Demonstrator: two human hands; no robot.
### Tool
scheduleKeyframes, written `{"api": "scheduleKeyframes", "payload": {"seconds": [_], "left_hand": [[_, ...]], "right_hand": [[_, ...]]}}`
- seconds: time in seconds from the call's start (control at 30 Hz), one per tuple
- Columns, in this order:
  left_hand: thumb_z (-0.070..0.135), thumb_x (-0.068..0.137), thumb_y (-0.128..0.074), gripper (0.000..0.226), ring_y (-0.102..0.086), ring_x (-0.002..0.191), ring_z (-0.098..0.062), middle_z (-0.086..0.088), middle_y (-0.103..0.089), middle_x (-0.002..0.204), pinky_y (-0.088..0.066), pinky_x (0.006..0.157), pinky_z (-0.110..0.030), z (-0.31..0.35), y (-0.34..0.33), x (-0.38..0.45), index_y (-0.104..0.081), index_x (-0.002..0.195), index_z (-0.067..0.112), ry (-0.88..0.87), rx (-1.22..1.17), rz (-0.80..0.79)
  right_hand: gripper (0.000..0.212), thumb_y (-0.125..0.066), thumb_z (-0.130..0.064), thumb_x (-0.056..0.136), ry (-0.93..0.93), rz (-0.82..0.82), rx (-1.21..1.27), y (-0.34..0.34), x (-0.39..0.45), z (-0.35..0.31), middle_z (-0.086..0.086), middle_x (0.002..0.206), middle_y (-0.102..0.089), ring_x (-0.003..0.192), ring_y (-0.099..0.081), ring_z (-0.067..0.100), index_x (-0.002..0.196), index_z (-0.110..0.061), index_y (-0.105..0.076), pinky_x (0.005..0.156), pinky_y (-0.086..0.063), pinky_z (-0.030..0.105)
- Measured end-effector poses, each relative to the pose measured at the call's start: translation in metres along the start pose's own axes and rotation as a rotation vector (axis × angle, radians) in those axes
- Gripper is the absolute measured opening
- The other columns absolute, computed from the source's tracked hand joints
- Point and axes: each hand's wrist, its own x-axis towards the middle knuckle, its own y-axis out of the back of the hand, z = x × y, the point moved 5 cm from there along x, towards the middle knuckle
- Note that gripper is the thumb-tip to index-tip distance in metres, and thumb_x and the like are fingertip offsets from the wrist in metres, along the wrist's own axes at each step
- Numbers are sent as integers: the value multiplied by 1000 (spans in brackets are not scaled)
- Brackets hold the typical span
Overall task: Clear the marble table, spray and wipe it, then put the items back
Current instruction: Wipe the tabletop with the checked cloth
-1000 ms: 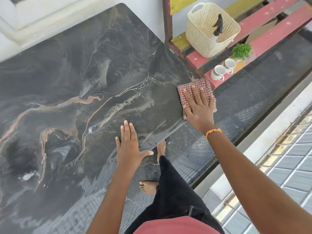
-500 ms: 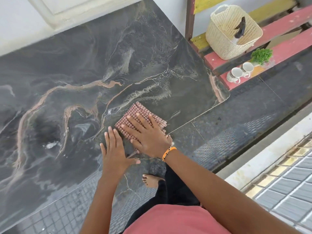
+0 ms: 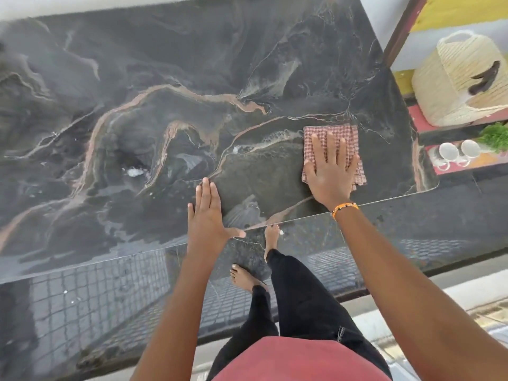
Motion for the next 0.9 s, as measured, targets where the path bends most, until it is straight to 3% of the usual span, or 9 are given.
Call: {"api": "scheduleKeyframes", "payload": {"seconds": [0.17,0.4,0.6,0.77,0.9], "left_hand": [[49,69,-72,123,15,145,-21,-4,18,157,-1,117,-42,2,-1,-1,12,147,8,19,36,10],[49,71,-70,121,19,144,-18,-1,23,156,1,117,-39,-2,-3,-2,17,146,11,32,36,27],[51,68,-70,123,21,143,-16,2,24,155,7,116,-37,-4,-3,1,17,146,13,31,-14,24],[57,68,-66,124,29,138,-13,0,26,155,13,113,-35,-4,-2,-2,19,145,12,18,-22,17],[56,68,-69,127,29,139,-19,-6,25,155,12,113,-38,-15,1,-13,21,144,9,119,-59,59]], "right_hand": [[61,-33,-41,94,146,-52,-18,-18,-19,-75,7,160,-10,146,-5,36,150,-30,-12,112,-2,63],[59,-30,-39,96,226,-59,-5,-11,84,-154,5,161,-7,147,-2,34,151,-29,-11,113,0,61],[58,-32,-38,96,491,-103,-65,-15,118,-206,2,161,-6,147,-4,31,150,-31,-13,114,0,60],[58,-36,-39,95,881,-223,-104,-17,63,-182,-4,160,-10,148,-5,26,149,-37,-15,116,0,56],[60,-32,-43,91,900,-216,-120,-17,-15,-122,0,159,-16,147,-13,29,149,-34,-18,115,-6,57]]}}
